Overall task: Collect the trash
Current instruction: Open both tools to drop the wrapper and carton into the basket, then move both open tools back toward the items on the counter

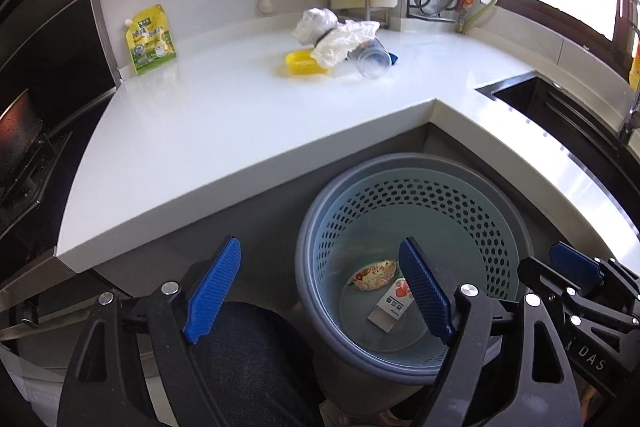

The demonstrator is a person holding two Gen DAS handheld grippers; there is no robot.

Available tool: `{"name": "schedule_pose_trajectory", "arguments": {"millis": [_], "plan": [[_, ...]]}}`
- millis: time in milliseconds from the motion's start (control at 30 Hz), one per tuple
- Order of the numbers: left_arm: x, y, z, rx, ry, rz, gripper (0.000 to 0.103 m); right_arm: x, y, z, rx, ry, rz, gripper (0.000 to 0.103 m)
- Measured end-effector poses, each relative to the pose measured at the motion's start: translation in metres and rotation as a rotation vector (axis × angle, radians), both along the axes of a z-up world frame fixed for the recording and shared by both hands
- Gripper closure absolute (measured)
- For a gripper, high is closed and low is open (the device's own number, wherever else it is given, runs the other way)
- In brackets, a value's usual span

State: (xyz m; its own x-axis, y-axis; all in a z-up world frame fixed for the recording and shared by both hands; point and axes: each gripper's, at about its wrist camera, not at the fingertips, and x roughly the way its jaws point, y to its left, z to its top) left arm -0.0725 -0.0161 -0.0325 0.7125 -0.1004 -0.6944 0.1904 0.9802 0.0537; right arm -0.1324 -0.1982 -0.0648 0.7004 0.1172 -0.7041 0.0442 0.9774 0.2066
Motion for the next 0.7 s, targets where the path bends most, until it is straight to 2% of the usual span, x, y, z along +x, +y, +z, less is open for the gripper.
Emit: {"name": "schedule_pose_trajectory", "arguments": {"millis": [133,300,467,700], "plan": [[-0.004,0.017,0.031,-0.014,-0.084,0.048,0.013,-0.002,0.007,0.014,-0.017,-0.039,0.007,0.045],[-0.008,0.032,0.064,-0.012,-0.183,0.095,0.01,0.002,0.016,0.031,-0.03,-0.084,0.027,0.041],[-0.004,0.045,0.079,-0.021,-0.217,0.116,0.009,0.01,0.026,0.044,-0.049,-0.113,0.054,0.038],[0.014,0.048,0.083,-0.028,-0.23,0.125,0.007,0.035,0.037,0.058,-0.078,-0.146,0.082,0.035]]}}
